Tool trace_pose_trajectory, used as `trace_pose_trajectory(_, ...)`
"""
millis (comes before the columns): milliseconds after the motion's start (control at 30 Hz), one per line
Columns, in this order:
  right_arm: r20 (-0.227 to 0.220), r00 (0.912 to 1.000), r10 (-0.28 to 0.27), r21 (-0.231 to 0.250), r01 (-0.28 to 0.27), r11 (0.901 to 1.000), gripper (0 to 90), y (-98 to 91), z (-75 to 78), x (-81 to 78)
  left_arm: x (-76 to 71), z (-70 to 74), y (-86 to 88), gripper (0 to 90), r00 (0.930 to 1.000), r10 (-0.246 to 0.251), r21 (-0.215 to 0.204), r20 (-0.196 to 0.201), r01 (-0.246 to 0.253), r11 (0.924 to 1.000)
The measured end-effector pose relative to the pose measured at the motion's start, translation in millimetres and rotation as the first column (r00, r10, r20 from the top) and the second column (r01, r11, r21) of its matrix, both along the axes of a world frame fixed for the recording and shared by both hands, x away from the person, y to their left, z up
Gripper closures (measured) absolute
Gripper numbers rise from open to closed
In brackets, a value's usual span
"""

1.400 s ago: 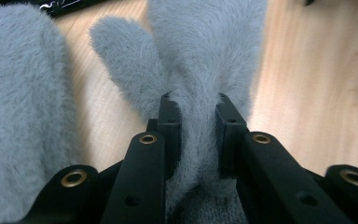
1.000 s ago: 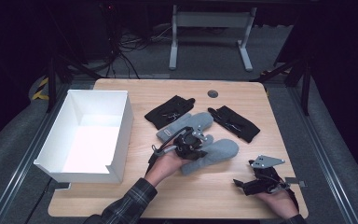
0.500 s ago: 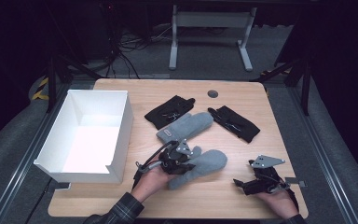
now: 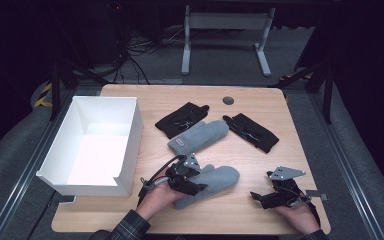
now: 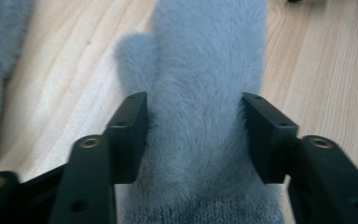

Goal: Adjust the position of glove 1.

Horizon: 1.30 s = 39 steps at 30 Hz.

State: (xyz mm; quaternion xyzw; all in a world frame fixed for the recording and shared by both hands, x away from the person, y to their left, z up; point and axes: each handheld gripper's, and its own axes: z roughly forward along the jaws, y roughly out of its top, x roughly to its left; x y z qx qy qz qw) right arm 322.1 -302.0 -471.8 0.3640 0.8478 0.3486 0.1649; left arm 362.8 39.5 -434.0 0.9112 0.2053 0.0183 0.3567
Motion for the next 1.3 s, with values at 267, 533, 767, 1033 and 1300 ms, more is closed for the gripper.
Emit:
trace_pose_trajectory(267, 0.0, 1.0, -0.001, 0.0, 0.001, 1.0, 1.8, 0.0, 0.0, 0.0, 10.2, 15.4, 5.7, 22.4, 0.9978, 0.022, -0.021, 0.062, -0.021, 0.9996)
trace_pose_trajectory(533, 0.001, 1.0, -0.002, -0.001, 0.002, 1.0, 1.8, 0.1, 0.0, 0.1, 32.0, 28.8, 12.2, 22.3, 0.994, 0.058, -0.034, 0.093, -0.056, 0.9979)
trace_pose_trajectory(767, 0.001, 1.0, -0.002, -0.001, 0.002, 1.0, 1.8, 0.1, 0.0, 0.1, 54.0, 34.0, 12.8, 21.2, 0.9901, 0.069, -0.006, 0.122, -0.069, 0.9976)
trace_pose_trajectory(1033, 0.001, 1.0, -0.002, -0.001, 0.002, 1.0, 1.8, 0.1, 0.0, 0.1, 84.4, 35.9, 6.2, 18.2, 0.982, 0.111, 0.009, 0.153, -0.114, 0.9935)
trace_pose_trajectory(1300, 0.001, 1.0, -0.002, -0.001, 0.002, 1.0, 1.9, 0.1, 0.0, 0.0, 115.6, 29.0, -3.4, 15.7, 0.9813, 0.123, 0.015, 0.147, -0.127, 0.9918)
